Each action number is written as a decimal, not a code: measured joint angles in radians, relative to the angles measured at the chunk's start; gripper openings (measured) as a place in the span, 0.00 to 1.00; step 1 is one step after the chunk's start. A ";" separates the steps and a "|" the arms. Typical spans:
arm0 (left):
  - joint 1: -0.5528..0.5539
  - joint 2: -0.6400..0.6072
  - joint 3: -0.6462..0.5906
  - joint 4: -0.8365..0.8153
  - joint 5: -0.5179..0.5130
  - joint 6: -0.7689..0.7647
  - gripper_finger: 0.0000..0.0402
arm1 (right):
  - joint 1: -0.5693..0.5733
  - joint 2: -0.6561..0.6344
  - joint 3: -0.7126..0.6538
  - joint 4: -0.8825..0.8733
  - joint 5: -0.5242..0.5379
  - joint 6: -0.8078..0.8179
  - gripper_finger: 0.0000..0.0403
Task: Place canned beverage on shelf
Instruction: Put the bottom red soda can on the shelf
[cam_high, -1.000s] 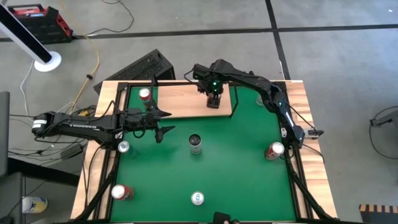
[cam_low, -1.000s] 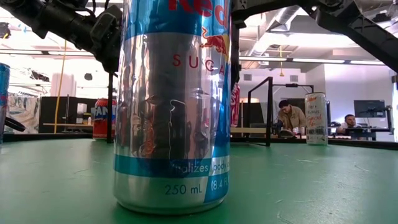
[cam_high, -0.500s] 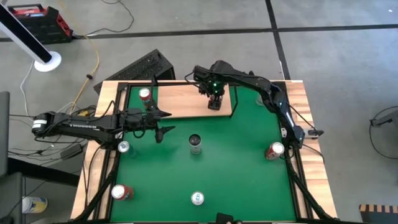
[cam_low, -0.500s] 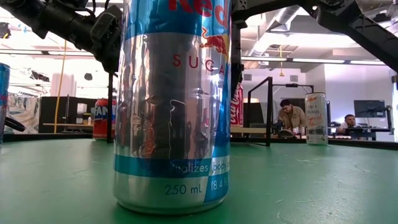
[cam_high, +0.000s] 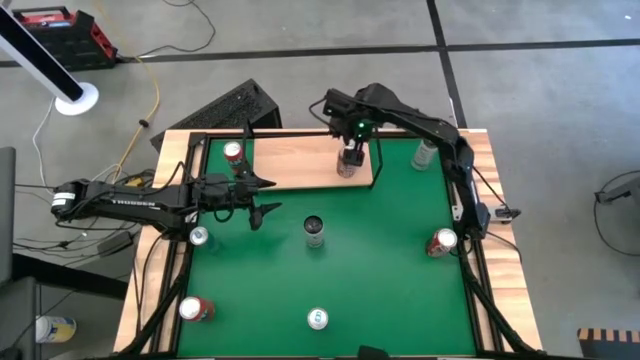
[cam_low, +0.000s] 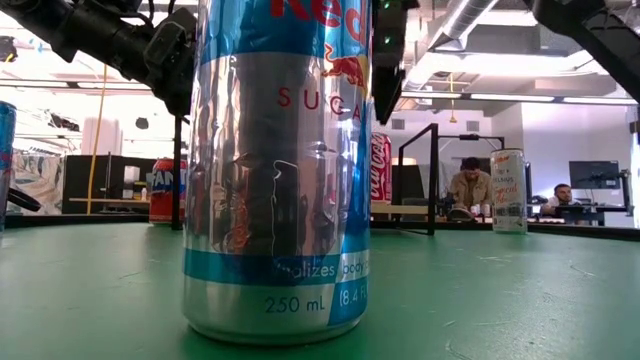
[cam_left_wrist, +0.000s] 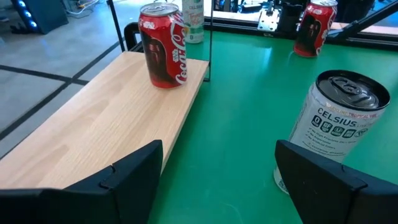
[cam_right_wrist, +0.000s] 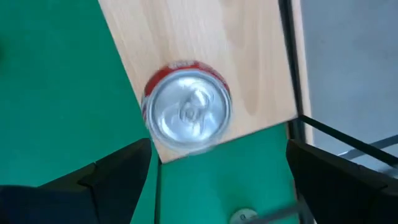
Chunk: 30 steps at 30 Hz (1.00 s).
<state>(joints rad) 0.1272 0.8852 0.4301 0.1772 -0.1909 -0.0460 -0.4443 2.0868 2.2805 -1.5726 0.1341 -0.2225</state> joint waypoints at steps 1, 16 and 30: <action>0.000 0.000 0.000 0.000 0.000 0.000 0.74 | 0.005 -0.009 0.000 0.000 -0.001 0.007 0.99; 0.000 0.000 0.000 -0.004 0.000 -0.001 0.74 | 0.157 -0.055 -0.109 0.110 -0.192 0.029 0.45; 0.000 0.000 0.000 -0.004 0.022 -0.004 0.74 | 0.059 -0.053 -0.211 0.122 -0.232 0.005 0.04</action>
<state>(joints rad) 0.1272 0.8852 0.4301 0.1734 -0.1692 -0.0502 -0.3849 2.0338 2.0691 -1.4507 -0.0974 -0.2179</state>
